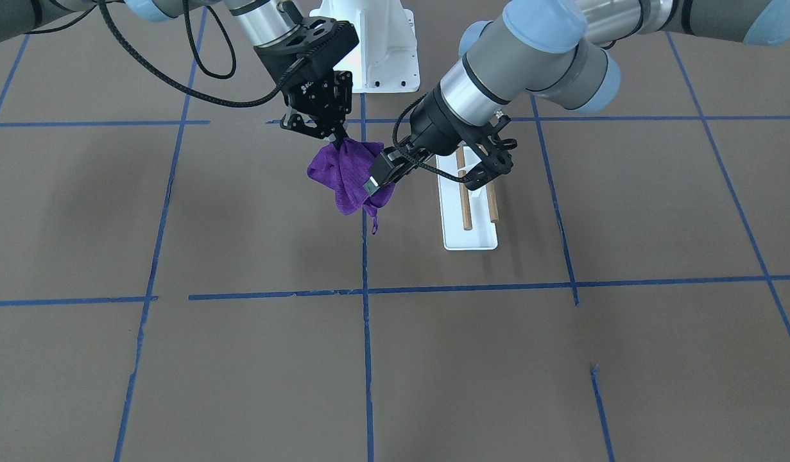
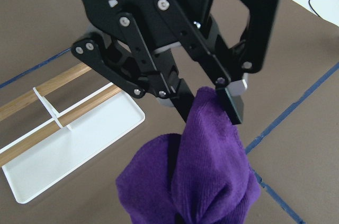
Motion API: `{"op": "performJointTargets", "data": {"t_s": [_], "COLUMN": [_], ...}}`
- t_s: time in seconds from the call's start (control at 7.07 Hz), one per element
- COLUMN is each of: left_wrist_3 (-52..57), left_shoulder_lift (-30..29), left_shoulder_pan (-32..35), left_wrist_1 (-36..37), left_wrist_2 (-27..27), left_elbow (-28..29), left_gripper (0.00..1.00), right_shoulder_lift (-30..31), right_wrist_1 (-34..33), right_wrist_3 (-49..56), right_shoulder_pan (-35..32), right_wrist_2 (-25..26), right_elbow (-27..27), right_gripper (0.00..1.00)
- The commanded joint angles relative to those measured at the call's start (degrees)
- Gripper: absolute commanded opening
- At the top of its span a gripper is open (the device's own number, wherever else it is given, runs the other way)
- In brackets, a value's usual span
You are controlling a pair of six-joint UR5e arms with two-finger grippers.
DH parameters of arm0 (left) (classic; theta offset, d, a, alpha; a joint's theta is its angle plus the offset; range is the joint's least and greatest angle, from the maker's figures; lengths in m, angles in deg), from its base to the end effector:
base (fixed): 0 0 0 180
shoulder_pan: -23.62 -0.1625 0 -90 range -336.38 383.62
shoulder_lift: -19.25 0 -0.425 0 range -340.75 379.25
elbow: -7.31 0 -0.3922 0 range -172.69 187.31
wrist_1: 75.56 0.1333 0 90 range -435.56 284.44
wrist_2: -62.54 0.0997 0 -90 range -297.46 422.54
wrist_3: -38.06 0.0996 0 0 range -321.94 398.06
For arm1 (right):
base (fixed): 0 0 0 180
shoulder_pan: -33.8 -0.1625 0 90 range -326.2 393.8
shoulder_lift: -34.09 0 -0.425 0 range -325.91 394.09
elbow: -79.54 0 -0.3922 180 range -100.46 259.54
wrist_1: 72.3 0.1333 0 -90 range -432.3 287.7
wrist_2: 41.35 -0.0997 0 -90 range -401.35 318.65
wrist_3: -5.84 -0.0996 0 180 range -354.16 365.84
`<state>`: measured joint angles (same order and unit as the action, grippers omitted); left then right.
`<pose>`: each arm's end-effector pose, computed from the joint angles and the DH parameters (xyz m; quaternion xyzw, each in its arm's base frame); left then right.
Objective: Hang towel on rack
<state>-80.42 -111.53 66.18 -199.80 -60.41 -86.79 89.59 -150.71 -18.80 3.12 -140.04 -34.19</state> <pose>0.4300 -0.5022 0.1254 -0.1421 0.6329 -0.2825 0.7067 -0.4333 -0.3946 0.1197 0.3826 -0.4279 -0.2851 0.7676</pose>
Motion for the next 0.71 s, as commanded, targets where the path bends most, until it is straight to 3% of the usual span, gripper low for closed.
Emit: {"op": "performJointTargets", "data": {"t_s": [0.0,0.28,0.57], "left_wrist_3": [0.18,0.18,0.18], "left_shoulder_lift": [0.09,0.18,0.27], "left_shoulder_pan": [0.06,-0.02,0.06], "left_wrist_1": [-0.65,-0.66,-0.66], "left_wrist_2": [-0.01,-0.01,-0.01], "left_elbow": [-0.12,-0.21,-0.29], "left_gripper": [0.19,0.16,0.00], "right_shoulder_lift": [0.05,0.05,0.05], "right_wrist_1": [0.01,0.10,0.01], "right_wrist_3": [0.03,0.12,0.12], "right_shoulder_pan": [0.00,0.00,0.00], "right_wrist_2": [-0.01,-0.10,-0.45], "right_elbow": [-0.09,-0.09,-0.17], "right_gripper": [0.00,0.00,0.00]}}
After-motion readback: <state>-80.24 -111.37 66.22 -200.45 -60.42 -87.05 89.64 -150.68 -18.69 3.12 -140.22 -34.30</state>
